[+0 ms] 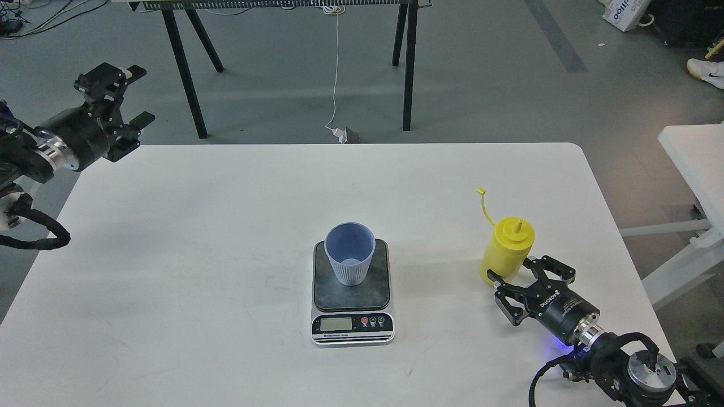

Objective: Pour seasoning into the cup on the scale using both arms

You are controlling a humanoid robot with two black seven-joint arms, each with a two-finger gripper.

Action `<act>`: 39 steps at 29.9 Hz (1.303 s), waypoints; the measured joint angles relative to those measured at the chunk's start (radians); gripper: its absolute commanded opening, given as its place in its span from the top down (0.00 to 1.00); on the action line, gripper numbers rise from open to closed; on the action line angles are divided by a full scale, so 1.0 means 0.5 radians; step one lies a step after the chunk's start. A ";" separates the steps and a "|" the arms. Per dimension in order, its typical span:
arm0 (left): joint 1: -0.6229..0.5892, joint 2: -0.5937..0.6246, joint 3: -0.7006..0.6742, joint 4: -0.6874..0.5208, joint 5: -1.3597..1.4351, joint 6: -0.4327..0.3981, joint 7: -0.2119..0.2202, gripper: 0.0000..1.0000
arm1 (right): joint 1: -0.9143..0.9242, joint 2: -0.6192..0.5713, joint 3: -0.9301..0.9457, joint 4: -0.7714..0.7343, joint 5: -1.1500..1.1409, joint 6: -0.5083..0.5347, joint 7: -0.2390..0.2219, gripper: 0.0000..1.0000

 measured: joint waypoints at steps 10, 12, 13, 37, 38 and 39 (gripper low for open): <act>0.000 0.001 -0.001 -0.001 0.000 0.000 0.000 0.03 | -0.032 0.000 -0.005 -0.003 -0.003 0.001 0.000 0.07; 0.000 0.003 0.000 0.000 0.001 0.000 0.000 0.03 | -0.053 -0.005 -0.005 -0.004 -0.002 0.000 -0.001 0.06; 0.000 0.003 0.000 -0.001 0.002 0.000 0.000 0.03 | -0.063 -0.012 -0.004 -0.002 0.002 0.000 -0.001 0.06; 0.108 -0.066 -0.004 -0.001 -0.005 0.000 0.000 0.03 | 0.539 -0.741 0.001 0.026 0.340 -0.001 0.000 0.03; 0.111 -0.067 -0.006 0.000 -0.006 0.000 0.000 0.03 | 0.634 -0.729 -0.045 -0.050 0.339 -0.001 0.000 0.03; 0.112 -0.068 -0.009 0.000 -0.006 0.000 0.000 0.03 | 0.714 -0.712 -0.091 -0.116 0.338 -0.001 0.000 0.03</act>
